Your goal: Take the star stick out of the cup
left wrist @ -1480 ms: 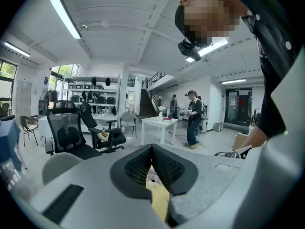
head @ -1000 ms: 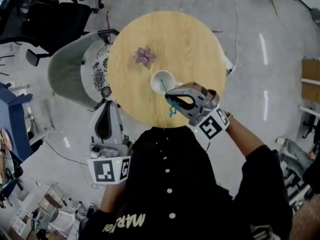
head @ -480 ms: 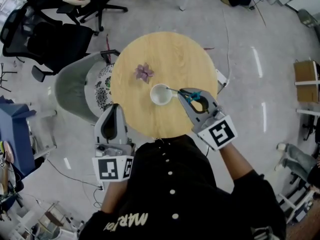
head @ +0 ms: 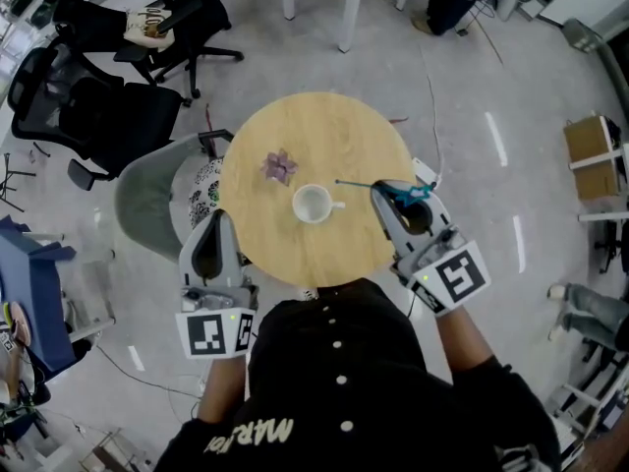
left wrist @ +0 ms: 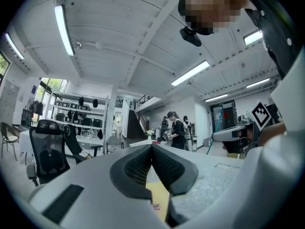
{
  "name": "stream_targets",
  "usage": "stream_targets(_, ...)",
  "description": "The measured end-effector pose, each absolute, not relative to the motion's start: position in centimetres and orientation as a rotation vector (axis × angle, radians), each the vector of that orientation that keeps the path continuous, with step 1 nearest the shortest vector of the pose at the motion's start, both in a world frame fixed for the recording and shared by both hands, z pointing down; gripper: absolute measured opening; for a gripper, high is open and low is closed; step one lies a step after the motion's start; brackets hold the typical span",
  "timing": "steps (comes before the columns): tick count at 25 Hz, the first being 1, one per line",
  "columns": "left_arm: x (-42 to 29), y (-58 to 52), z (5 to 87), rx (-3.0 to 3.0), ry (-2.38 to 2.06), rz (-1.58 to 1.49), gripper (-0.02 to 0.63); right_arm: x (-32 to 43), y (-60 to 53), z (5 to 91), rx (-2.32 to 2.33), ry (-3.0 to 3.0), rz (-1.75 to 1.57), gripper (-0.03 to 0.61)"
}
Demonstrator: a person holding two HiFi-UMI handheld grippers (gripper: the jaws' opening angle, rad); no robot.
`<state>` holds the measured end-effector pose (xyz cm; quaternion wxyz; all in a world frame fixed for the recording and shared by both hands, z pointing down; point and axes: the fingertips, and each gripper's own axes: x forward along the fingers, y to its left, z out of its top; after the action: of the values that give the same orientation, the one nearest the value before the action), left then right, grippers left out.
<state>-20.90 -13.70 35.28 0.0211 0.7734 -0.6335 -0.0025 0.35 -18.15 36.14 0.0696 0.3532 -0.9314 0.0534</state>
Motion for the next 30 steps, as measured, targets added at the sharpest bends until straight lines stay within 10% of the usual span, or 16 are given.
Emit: stream_targets(30,-23.4,-9.3,31.8,2.402,-2.018,0.035,-0.003,10.2,-14.8,29.8,1.580,-2.753,0.043,0.018)
